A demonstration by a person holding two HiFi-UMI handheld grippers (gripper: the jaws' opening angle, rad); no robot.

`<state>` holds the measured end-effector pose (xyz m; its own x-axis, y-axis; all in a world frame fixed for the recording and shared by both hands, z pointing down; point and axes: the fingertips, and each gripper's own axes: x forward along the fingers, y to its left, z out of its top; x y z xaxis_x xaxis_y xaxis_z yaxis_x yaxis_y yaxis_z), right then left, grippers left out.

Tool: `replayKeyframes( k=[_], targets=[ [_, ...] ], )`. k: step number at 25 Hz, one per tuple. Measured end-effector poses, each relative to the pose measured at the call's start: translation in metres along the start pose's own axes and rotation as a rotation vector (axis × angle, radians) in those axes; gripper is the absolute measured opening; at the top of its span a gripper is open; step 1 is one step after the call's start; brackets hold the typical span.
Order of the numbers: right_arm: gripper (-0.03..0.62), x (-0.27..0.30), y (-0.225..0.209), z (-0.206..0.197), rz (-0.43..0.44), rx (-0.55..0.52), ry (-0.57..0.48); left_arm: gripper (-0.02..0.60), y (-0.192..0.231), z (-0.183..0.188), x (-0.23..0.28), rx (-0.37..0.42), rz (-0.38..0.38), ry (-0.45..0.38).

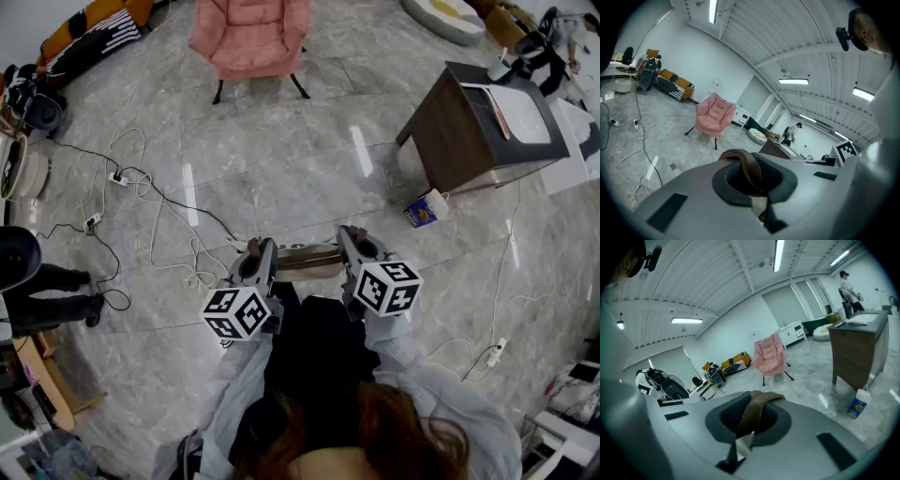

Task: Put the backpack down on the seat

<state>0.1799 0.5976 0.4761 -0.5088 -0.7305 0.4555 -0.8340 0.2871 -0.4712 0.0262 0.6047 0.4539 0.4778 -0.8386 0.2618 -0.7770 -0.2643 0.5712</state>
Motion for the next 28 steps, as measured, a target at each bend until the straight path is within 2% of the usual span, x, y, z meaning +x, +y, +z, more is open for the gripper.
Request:
replayKeyframes(
  k=[5,11,14,22,28],
  targets=[
    [0.011,-0.041,0.011,-0.030,-0.017,0.023,0.017,0.015,-0.016,-0.032,-0.034,0.002,-0.013,0.050],
    [0.011,-0.069,0.019,-0.046,-0.034,0.031,-0.025,0.015,-0.031,-0.042,-0.060,0.020,-0.041,0.035],
    [0.011,-0.075,0.022,-0.047,-0.021,0.053,-0.052,0.015,-0.031,-0.042,-0.066,0.025,-0.036,0.019],
    [0.011,-0.082,0.033,-0.033,-0.012,0.000,-0.112,0.015,-0.038,-0.029,-0.077,0.051,-0.027,-0.050],
    [0.011,-0.073,0.035,-0.030,0.001,0.042,-0.109,0.015,-0.029,-0.026,-0.078,0.036,0.014,-0.052]
  ],
)
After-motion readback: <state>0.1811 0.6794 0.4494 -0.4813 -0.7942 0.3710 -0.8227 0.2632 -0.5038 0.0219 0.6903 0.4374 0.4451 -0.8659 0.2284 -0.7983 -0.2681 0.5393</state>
